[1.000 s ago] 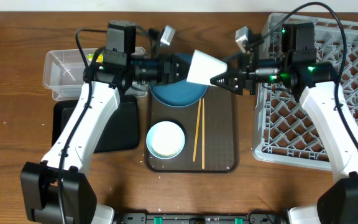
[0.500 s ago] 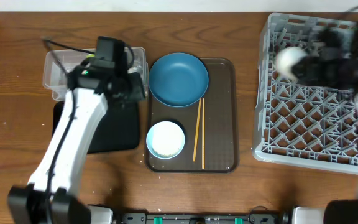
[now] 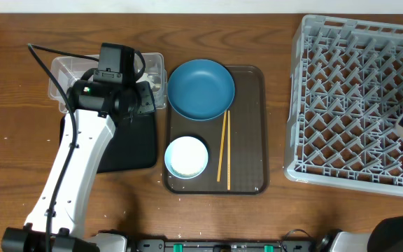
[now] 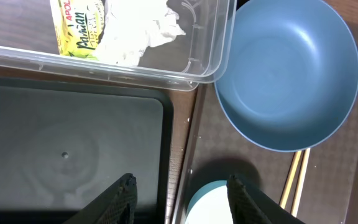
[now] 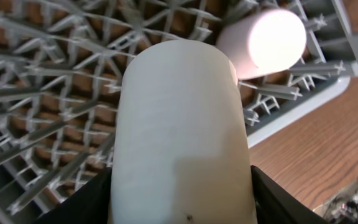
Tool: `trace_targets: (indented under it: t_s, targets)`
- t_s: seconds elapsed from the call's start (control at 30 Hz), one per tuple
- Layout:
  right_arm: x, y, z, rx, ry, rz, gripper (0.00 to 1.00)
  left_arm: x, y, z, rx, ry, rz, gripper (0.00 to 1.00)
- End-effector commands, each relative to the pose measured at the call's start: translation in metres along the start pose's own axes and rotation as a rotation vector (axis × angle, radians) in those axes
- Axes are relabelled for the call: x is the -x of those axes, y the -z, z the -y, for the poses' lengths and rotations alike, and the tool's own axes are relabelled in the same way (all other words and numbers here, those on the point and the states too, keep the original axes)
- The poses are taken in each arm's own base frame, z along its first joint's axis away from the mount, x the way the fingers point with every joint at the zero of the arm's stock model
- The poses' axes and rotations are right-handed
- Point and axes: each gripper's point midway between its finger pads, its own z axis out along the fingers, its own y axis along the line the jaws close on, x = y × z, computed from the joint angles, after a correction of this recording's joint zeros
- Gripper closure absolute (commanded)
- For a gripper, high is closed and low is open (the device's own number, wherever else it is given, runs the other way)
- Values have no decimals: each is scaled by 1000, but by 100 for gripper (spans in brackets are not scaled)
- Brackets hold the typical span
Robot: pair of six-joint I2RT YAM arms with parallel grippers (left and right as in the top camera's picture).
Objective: Sort waste into correct bins and load items into the dishwasher rack
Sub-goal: 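Carry the white cup right and place it in the dish rack, then grasp the blue plate rim with the right gripper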
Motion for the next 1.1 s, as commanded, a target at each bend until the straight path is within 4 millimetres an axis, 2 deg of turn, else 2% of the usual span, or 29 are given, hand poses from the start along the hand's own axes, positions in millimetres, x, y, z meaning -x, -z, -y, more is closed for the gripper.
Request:
trace_targets:
  t_s: [0.0, 0.17, 0.3, 0.33, 0.37, 0.5, 0.63, 0.87, 1.07]
  targets:
    - [-7, -22, 5, -23, -53, -54, 99, 3, 1, -3, 18, -15, 8, 50]
    - [-8, -50, 2, -29, -49, -90, 94, 3, 1, -2, 15, -15, 7, 50]
    - [-10, -67, 0, -36, -44, -130, 80, 2, 1, -1, 7, -15, 4, 50]
    - [-10, -70, 0, -37, -43, -139, 72, 2, 1, -1, 8, -15, 3, 50]
    - [-11, -74, 0, -39, -41, -151, 59, 2, 1, -1, 8, -15, 3, 50]
    - [-13, -77, -2, -33, -40, -167, 40, 1, 1, -2, 9, -15, 0, 46]
    - [-11, -74, -7, -4, -43, -154, 28, -1, 1, -2, 12, -17, -10, 43]
    - [2, -48, -25, 123, -51, -85, 18, -13, 1, 6, 1, -43, -47, 42]
    - [12, -15, -75, 346, 52, 15, 20, -44, -5, 34, -20, -148, -116, 42]
